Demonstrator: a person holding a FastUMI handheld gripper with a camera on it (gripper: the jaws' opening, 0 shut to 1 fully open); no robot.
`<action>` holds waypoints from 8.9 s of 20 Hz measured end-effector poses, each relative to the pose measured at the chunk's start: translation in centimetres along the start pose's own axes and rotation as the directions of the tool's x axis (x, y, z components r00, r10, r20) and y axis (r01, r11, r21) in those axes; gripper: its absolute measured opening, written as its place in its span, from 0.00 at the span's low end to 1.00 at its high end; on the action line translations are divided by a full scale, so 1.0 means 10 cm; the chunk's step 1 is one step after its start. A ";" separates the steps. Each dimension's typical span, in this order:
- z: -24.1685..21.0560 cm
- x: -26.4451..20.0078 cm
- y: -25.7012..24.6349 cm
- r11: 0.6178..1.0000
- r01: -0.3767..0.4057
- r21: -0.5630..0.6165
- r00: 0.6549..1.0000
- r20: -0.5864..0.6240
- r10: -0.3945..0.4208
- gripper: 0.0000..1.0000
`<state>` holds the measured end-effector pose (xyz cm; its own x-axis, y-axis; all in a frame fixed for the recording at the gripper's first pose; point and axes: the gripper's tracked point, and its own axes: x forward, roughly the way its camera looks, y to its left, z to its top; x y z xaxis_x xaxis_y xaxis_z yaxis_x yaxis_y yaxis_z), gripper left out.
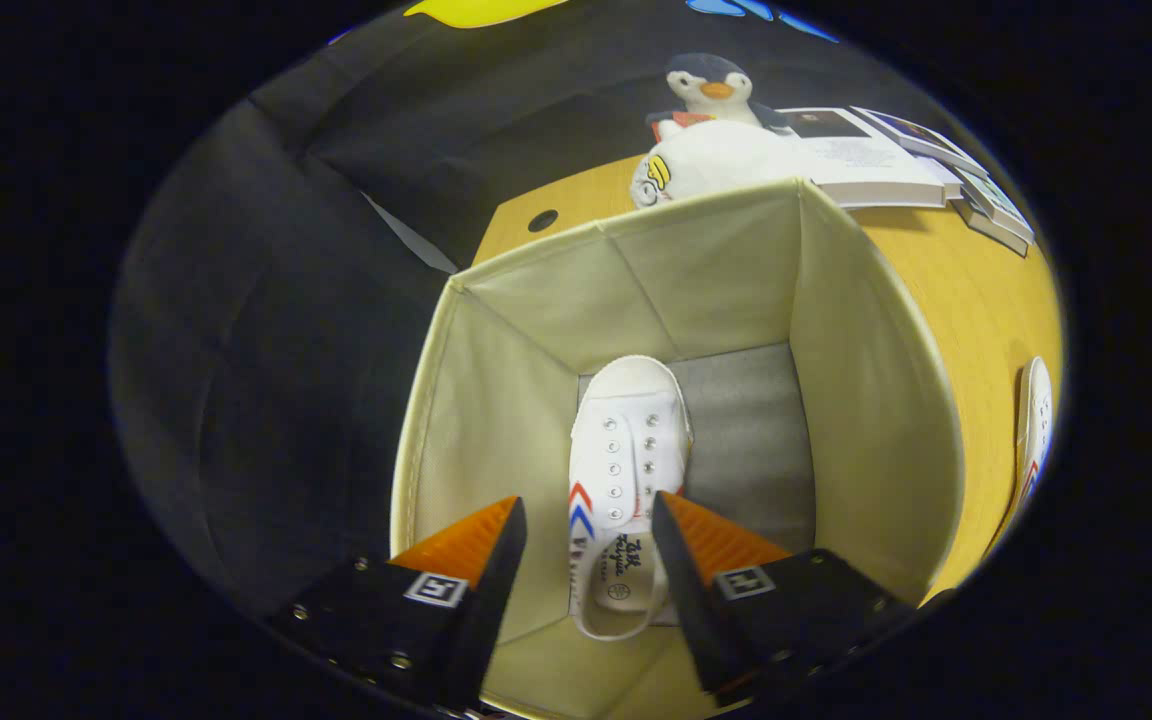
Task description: Open the storage box then place both shoes into the box .Put the left shoe in first, then the right shoe, with the right side of both shoes facing outward in a uniform manner.
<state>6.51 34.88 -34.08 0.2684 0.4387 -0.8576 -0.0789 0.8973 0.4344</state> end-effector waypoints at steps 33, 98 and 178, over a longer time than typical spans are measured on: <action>0.38 -2.14 -2.99 0.945 0.328 0.007 0.900 0.300 -0.315 0.98; 0.00 -1.82 -3.04 0.930 0.064 0.361 0.989 0.104 -0.109 0.00; 1.08 -4.43 -1.82 0.918 0.377 -0.119 0.567 0.814 -0.127 0.98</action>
<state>6.45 -1.39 -1.05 0.9436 0.0948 -0.3172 -0.0857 0.9954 0.0427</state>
